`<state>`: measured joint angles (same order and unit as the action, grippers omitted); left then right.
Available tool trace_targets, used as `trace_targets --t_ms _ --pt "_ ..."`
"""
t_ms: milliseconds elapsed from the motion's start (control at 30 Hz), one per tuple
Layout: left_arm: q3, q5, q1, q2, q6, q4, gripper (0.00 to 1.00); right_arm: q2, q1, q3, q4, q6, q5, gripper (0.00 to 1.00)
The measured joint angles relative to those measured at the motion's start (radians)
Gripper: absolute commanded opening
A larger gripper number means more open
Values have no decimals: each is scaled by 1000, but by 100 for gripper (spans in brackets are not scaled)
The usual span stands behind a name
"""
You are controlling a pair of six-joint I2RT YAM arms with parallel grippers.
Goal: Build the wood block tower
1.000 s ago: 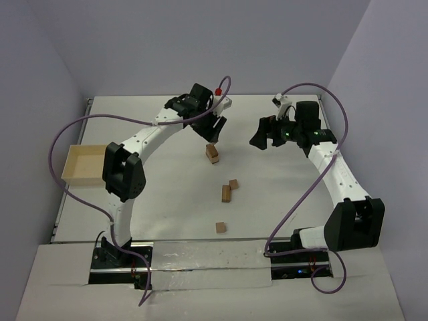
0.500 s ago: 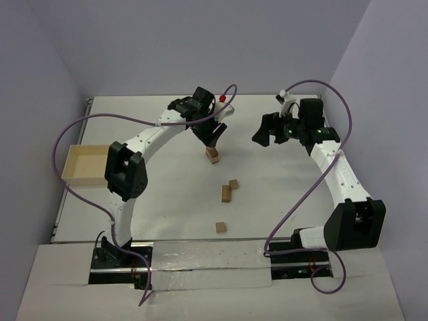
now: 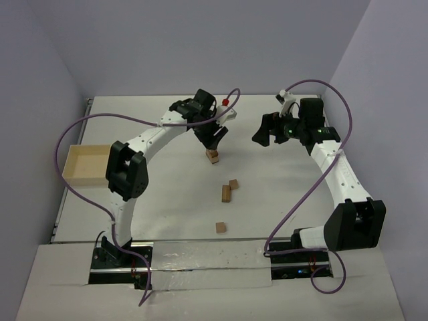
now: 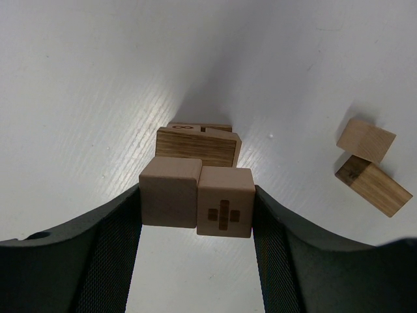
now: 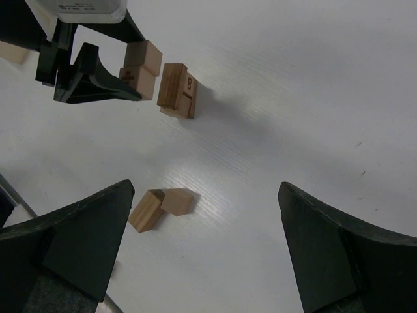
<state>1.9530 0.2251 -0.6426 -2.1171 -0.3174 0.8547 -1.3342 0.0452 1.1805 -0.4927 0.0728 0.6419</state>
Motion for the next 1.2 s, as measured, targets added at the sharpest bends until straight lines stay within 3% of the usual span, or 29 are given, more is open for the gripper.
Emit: trace_targets --t_ms 1200 --pt "-28 -35 -10 -44 -46 -52 26 -31 0 5 1 -1 34 100"
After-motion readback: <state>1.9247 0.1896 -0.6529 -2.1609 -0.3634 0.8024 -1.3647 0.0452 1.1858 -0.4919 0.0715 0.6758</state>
